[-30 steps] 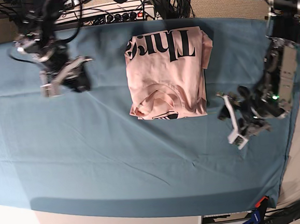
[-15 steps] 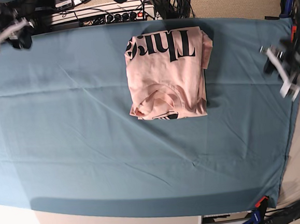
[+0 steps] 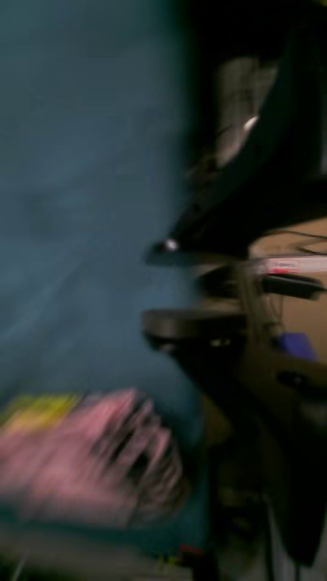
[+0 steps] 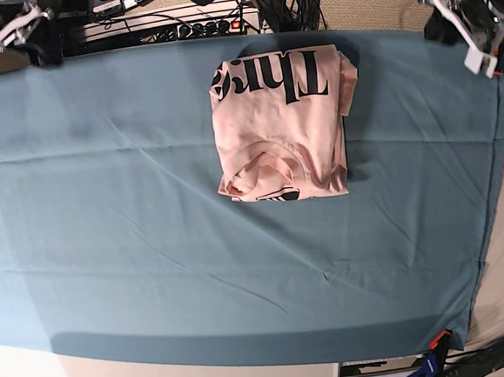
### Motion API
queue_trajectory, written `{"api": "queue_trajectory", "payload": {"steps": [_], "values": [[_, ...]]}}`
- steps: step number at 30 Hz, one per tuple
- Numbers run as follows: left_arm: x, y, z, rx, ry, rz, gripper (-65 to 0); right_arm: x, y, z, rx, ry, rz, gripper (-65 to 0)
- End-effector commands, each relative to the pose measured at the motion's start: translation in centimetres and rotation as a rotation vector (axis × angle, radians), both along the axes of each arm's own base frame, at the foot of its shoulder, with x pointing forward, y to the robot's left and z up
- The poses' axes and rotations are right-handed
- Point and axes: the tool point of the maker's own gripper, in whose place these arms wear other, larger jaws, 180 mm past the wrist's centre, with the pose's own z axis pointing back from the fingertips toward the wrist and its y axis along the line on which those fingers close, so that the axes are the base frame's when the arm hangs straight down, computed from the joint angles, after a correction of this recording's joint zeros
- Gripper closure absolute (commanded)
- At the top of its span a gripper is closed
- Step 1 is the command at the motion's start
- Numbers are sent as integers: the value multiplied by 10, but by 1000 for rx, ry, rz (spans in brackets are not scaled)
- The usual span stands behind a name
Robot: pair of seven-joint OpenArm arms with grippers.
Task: Fold the T-shirt properly
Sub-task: 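Press the right gripper onto the shirt's lettered edge to tidy it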
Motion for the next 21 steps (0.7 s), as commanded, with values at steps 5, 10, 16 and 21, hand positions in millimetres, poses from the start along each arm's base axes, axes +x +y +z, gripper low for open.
{"api": "queue_trajectory", "payload": {"steps": [5,10,16,21], "values": [[12,-6,13,-22,-54,-15,-159,37,49,17,112,-166,66,-53],[5,-9,9,-36,-36,-4,-159,70,140,4,437,-235,158,0],[1,-14,8,-50,-29,-19,-159,101,219,0,548,-242,333,0],[1,-14,8,-54,-29,-20,-159,109,237,-9,467,-231,379,0]]}}
